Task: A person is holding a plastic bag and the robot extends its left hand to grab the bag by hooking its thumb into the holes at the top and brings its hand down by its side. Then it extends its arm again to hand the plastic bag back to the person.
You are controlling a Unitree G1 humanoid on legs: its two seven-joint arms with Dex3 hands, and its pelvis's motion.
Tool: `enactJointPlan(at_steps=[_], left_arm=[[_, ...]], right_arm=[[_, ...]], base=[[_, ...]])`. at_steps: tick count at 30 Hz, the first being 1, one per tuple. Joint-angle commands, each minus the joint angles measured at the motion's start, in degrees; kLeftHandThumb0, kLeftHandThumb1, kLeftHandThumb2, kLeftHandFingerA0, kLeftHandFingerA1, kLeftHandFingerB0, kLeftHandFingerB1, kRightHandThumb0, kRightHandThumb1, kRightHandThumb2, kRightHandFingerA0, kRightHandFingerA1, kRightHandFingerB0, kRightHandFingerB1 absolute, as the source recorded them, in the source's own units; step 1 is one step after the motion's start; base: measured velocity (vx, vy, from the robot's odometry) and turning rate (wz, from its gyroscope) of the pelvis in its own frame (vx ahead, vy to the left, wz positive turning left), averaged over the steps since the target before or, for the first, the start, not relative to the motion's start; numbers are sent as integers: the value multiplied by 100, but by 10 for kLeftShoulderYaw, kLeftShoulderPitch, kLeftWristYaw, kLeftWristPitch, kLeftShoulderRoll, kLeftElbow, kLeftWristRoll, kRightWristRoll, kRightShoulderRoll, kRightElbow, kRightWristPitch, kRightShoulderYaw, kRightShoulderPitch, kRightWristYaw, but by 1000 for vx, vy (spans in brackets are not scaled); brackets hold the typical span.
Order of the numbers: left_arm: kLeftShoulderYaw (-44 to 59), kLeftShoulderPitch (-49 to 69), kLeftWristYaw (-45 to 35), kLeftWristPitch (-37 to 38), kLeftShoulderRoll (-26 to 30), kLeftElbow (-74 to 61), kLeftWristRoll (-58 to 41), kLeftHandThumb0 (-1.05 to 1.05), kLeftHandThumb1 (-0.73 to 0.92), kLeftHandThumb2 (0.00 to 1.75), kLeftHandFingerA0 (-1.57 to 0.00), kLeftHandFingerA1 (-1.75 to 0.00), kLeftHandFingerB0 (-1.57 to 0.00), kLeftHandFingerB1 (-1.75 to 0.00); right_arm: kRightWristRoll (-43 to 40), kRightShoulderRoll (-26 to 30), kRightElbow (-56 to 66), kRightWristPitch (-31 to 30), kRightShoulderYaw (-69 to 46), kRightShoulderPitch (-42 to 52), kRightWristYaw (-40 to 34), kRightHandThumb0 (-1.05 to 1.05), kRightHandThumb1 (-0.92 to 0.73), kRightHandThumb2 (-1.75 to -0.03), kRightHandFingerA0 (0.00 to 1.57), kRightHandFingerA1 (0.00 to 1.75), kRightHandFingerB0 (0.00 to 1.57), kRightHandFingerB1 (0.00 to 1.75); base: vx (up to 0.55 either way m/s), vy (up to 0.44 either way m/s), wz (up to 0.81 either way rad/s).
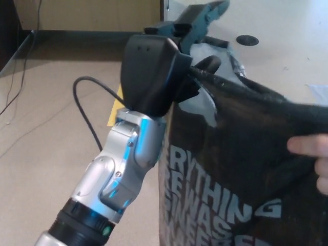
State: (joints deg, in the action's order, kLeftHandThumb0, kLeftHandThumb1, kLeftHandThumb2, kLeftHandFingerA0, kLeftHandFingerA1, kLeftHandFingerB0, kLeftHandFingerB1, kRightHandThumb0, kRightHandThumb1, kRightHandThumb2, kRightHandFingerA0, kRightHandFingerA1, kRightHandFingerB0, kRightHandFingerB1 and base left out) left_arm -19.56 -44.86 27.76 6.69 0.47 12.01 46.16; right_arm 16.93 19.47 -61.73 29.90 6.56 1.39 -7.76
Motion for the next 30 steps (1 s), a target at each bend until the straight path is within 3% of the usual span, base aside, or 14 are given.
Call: enactJointPlan(at_steps=[1, 2, 3, 5, 8, 10, 11, 22, 23, 24, 27, 28, 29, 30], left_arm=[[-4, -28, 37, 45, -1, 27, -6, -23, 46, 86, -121, -137, -85, -74], [-4, -29, 47, 54, 0, 31, -6, -14, 72, 64, -90, -170, -87, -80], [-3, -28, 50, 53, -3, 28, -6, -11, 65, 83, -110, -158, -86, -102], [-2, -26, 54, 52, -6, 26, -5, -5, 61, 87, -110, -160, -83, -119], [-3, -16, 60, 36, -9, 14, 8, -5, 65, 86, -92, -169, -80, -115], [-4, -13, 63, 31, -8, 11, 14, -6, 67, 83, -95, -169, -76, -124], [-4, -10, 64, 29, -7, 10, 16, -13, 58, 94, -124, -140, -82, -113], [-5, 1, 102, 48, 0, 19, 18, -18, 58, 93, -125, -144, -80, -119], [-5, 4, 106, 48, 0, 18, 20, -20, 60, 94, -123, -141, -77, -113], [-5, 6, 110, 48, -1, 16, 21, -14, 74, 67, -90, -175, -67, -141], [-1, 13, 114, 57, -1, 7, 12, -13, 75, 68, -94, -173, -72, -131], [2, 9, 127, 53, 1, 0, 22, -16, 74, 68, -101, -171, -81, -111], [5, 9, 132, 50, 3, -7, 26, -22, 59, 100, -124, -134, -81, -99], [6, 9, 131, 47, 3, -14, 27, -22, 59, 100, -124, -134, -81, -99]], right_arm=[[4, 13, 3, -1, 1, -1, -9, -34, -61, -76, 61, 55, 48, 49], [2, 13, 3, 2, -1, -1, -7, -34, -60, -76, 61, 56, 48, 49], [1, 12, 1, 4, -2, -2, -7, -34, -60, -76, 61, 56, 48, 49], [0, 12, -1, 5, -2, -3, -6, -34, -60, -75, 66, 58, 48, 49], [-4, 10, -2, 5, -5, 0, -1, -34, -60, -75, 62, 57, 47, 49], [-4, 10, -3, 7, -5, 1, -2, -34, -60, -76, 64, 57, 47, 49], [-2, 10, -5, 8, -5, 2, -4, -34, -60, -76, 63, 57, 48, 49], [1, 10, -1, 6, -4, 2, -7, -34, -60, -76, 64, 57, 48, 50], [2, 11, -2, 8, -3, 3, -8, -34, -60, -76, 62, 57, 48, 50], [4, 11, -3, 9, -2, 4, -9, -34, -60, -76, 62, 56, 48, 49], [6, 11, -9, 8, -1, 4, -8, -34, -60, -76, 62, 56, 48, 49], [7, 12, -4, 4, 0, 6, -7, -36, -60, -77, 63, 57, 48, 49], [9, 13, -1, 1, 1, 8, -7, -36, -60, -77, 66, 58, 48, 49], [10, 14, 0, 0, 1, 11, -9, -36, -60, -77, 66, 58, 48, 49]], base=[[0, 0, 0], [0, 0, 0], [0, 0, 0], [0, 0, 0], [0, 0, 0], [0, 0, 0], [0, 0, 0], [0, 0, 0], [0, 0, 0], [0, 0, 0], [0, 0, 0], [0, 0, 0], [0, 0, 0], [0, 0, 0]])
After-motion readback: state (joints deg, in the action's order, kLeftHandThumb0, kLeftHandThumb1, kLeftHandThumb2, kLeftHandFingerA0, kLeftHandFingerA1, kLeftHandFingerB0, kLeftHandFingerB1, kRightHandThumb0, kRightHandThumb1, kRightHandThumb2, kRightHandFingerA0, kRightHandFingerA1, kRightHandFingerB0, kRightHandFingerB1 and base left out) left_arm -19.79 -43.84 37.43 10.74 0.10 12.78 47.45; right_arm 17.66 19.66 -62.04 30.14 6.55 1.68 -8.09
